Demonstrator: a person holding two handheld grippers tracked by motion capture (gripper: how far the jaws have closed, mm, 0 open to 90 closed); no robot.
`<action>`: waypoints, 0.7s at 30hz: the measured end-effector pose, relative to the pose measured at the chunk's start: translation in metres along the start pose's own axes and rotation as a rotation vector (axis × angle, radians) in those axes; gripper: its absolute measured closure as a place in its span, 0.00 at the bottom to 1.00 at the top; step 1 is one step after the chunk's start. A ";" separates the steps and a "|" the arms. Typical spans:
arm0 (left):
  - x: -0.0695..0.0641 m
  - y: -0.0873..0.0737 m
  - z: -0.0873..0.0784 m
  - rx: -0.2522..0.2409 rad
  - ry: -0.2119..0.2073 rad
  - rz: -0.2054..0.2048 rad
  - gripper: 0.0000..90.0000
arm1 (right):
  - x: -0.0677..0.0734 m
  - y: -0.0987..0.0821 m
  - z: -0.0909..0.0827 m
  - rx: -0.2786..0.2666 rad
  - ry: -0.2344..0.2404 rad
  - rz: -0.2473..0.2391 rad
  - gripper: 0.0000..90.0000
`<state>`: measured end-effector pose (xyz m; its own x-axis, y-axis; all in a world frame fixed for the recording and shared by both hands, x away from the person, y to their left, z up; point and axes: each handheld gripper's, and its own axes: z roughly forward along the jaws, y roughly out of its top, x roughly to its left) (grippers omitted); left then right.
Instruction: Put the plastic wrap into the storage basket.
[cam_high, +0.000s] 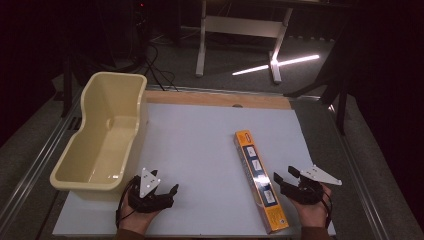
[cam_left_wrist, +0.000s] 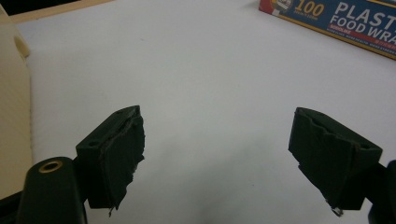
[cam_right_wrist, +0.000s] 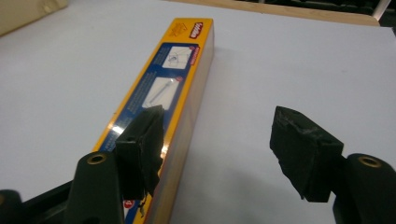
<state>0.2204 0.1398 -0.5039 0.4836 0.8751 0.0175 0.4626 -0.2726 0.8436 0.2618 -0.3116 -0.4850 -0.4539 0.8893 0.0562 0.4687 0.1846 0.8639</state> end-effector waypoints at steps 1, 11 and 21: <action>0.000 0.000 0.000 -0.002 0.004 0.001 0.20 | 0.000 0.000 0.000 -0.001 0.004 -0.002 0.37; 0.003 0.001 -0.007 -0.027 0.010 -0.013 0.20 | 0.009 0.006 -0.001 -0.008 0.019 -0.001 0.37; 0.006 0.001 -0.023 -0.057 -0.001 -0.011 0.21 | 0.020 0.014 0.001 0.028 0.035 -0.024 0.36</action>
<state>0.2064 0.1541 -0.4902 0.4796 0.8774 0.0076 0.4250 -0.2398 0.8729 0.2601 -0.2911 -0.4720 -0.4912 0.8694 0.0531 0.4781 0.2182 0.8508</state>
